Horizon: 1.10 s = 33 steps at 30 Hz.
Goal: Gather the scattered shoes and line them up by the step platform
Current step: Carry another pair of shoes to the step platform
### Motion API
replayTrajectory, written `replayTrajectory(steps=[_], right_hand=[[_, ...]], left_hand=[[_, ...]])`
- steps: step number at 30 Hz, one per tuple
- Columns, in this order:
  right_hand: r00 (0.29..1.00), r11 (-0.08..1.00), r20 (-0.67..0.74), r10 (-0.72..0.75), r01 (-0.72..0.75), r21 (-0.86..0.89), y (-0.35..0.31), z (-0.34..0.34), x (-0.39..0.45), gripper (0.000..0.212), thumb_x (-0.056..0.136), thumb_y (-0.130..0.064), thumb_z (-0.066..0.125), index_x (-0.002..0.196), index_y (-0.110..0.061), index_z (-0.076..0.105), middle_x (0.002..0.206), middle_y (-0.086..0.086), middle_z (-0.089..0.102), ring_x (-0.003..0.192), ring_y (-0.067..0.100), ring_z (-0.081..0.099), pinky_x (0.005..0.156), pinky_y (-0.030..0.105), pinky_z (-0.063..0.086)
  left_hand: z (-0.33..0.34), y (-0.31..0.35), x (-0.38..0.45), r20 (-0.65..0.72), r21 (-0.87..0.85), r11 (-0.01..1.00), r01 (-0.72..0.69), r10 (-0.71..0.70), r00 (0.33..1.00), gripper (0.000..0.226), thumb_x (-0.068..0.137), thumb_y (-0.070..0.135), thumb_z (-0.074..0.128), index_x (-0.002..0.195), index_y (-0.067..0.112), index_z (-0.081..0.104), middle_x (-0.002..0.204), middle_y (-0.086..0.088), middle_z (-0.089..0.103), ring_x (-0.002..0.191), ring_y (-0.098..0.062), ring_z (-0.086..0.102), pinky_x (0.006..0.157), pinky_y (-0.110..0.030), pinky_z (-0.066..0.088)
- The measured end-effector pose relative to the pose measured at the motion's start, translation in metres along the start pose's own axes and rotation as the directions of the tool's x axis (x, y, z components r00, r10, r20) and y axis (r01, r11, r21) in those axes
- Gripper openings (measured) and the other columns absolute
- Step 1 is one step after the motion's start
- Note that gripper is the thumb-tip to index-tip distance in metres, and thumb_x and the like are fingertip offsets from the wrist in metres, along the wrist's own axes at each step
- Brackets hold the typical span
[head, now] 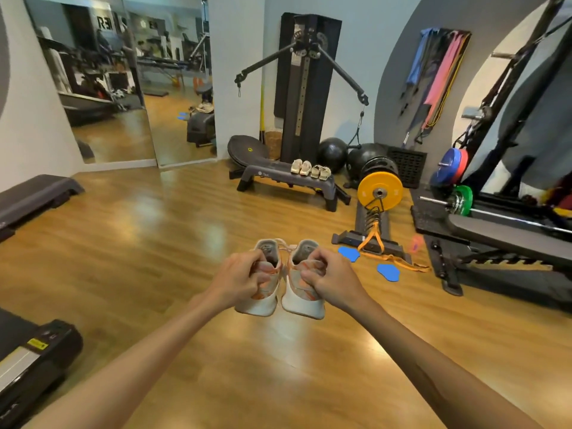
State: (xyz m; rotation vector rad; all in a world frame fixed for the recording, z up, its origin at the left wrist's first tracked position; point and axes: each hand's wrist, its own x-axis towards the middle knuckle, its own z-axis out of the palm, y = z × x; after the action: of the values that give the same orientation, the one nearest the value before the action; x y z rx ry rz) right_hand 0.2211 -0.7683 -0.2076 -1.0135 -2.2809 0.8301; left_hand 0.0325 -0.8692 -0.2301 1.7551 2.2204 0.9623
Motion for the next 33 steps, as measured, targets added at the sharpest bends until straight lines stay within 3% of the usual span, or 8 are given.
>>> replayTrajectory(steps=[6, 13, 18, 22, 27, 33], right_hand=[[0.999, 0.999, 0.029, 0.032, -0.031, -0.036, -0.002, 0.017, 0.114, 0.014, 0.079, -0.02, 0.073, 0.085, -0.019, 0.061, 0.082, -0.005, 0.063, 0.078, 0.01, 0.058, 0.061, 0.024, 0.044], [0.999, 0.999, 0.043, -0.017, 0.018, -0.035, 0.027, 0.039, 0.242, 0.019, 0.079, -0.02, 0.075, 0.08, -0.025, 0.056, 0.08, -0.007, 0.06, 0.073, 0.002, 0.054, 0.057, 0.014, 0.036], [0.999, 1.0, 0.051, -0.012, 0.012, -0.008, 0.079, 0.032, 0.346, 0.022, 0.079, -0.022, 0.074, 0.077, -0.033, 0.055, 0.076, -0.016, 0.059, 0.071, -0.01, 0.056, 0.056, 0.007, 0.04], [0.996, 0.999, 0.086, -0.031, 0.034, -0.028, 0.107, 0.023, 0.441, 0.016, 0.079, -0.025, 0.074, 0.083, -0.028, 0.059, 0.08, -0.015, 0.06, 0.071, -0.005, 0.055, 0.052, 0.008, 0.038], [0.986, 0.995, 0.135, -0.094, 0.096, -0.009, 0.121, 0.025, 0.56, 0.016, 0.078, -0.026, 0.075, 0.088, -0.023, 0.062, 0.085, -0.011, 0.062, 0.077, 0.003, 0.058, 0.057, 0.016, 0.042], [0.987, 0.995, 0.131, -0.097, 0.099, -0.012, 0.136, 0.054, 0.687, 0.017, 0.078, -0.029, 0.076, 0.087, -0.027, 0.062, 0.088, -0.01, 0.064, 0.079, 0.002, 0.061, 0.056, 0.014, 0.043]], left_hand=[[-0.008, -0.058, 0.108, 0.02, -0.023, 0.999, -0.027, 0.028, 0.999, 0.012, 0.078, 0.018, 0.067, 0.082, 0.02, 0.056, 0.087, 0.001, 0.069, 0.084, -0.025, 0.063, 0.069, -0.042, 0.048], [0.006, -0.109, 0.224, -0.005, -0.013, 1.0, 0.012, -0.012, 1.0, 0.014, 0.078, 0.015, 0.067, 0.082, 0.016, 0.054, 0.083, 0.011, 0.065, 0.087, -0.026, 0.062, 0.066, -0.037, 0.045], [0.028, -0.144, 0.329, 0.019, -0.003, 1.0, 0.02, -0.02, 1.0, 0.013, 0.081, 0.016, 0.066, 0.081, 0.018, 0.053, 0.079, 0.012, 0.062, 0.084, -0.022, 0.061, 0.067, -0.036, 0.045], [0.042, -0.153, 0.417, 0.017, -0.002, 1.0, 0.027, -0.027, 0.999, 0.011, 0.082, 0.013, 0.065, 0.081, 0.017, 0.055, 0.079, 0.015, 0.06, 0.086, -0.022, 0.062, 0.066, -0.032, 0.042], [0.045, -0.171, 0.518, -0.051, 0.029, 0.998, 0.058, -0.056, 0.997, 0.009, 0.082, 0.016, 0.064, 0.086, 0.017, 0.056, 0.09, 0.003, 0.068, 0.087, -0.023, 0.061, 0.07, -0.038, 0.047], [0.044, -0.234, 0.635, -0.062, 0.037, 0.999, 0.023, -0.021, 0.998, 0.021, 0.083, 0.02, 0.067, 0.081, 0.032, 0.05, 0.083, 0.021, 0.057, 0.073, -0.005, 0.053, 0.058, -0.019, 0.034]])
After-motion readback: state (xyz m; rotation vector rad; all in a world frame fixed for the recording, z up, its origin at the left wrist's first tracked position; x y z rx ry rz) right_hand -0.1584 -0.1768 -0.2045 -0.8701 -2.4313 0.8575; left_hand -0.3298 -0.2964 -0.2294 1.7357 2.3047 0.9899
